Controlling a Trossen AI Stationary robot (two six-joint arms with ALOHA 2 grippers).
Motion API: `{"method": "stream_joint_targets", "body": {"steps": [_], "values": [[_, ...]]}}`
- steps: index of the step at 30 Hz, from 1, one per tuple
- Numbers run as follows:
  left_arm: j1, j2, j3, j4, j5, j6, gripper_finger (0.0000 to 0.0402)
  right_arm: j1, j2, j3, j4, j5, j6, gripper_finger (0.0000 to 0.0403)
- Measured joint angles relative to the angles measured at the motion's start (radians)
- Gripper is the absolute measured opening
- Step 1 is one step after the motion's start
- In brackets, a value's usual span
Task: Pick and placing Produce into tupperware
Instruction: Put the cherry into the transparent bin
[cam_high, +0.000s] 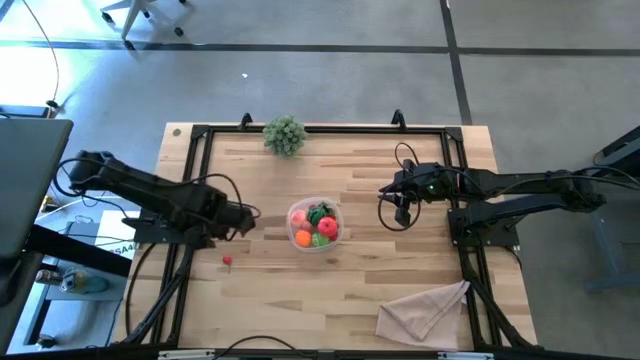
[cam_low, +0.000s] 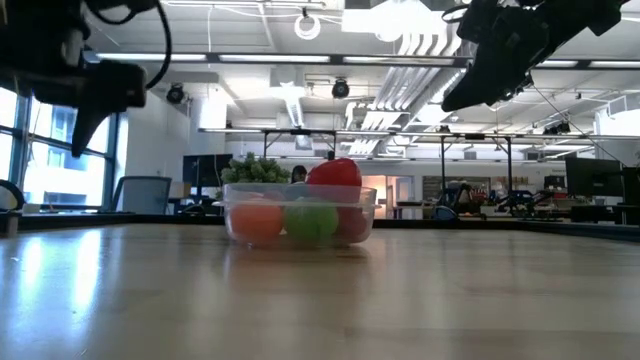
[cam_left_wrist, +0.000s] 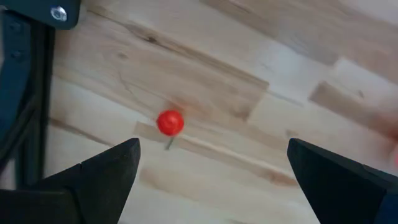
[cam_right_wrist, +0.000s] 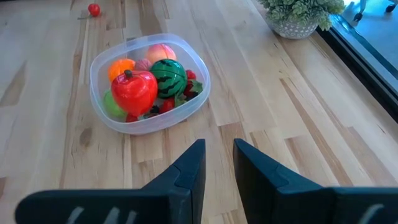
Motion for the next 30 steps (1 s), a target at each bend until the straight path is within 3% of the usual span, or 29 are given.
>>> {"method": "stream_joint_targets", "body": {"steps": [11, 19, 30], "values": [[-0.134, -0.025, -0.147, 0.066, 0.049, -0.100, 0.0395, 0.000, 0.000, 0.000, 0.001, 0.000, 0.000, 0.0071], [-0.239, -0.017, -0.202, 0.180, -0.036, -0.203, 0.0394, 0.000, 0.000, 0.000, 0.001, 0.000, 0.000, 0.0071], [-0.249, -0.017, -0.290, 0.340, -0.010, -0.231, 0.0394, 0.000, 0.000, 0.000, 0.001, 0.000, 0.000, 0.0071]]}}
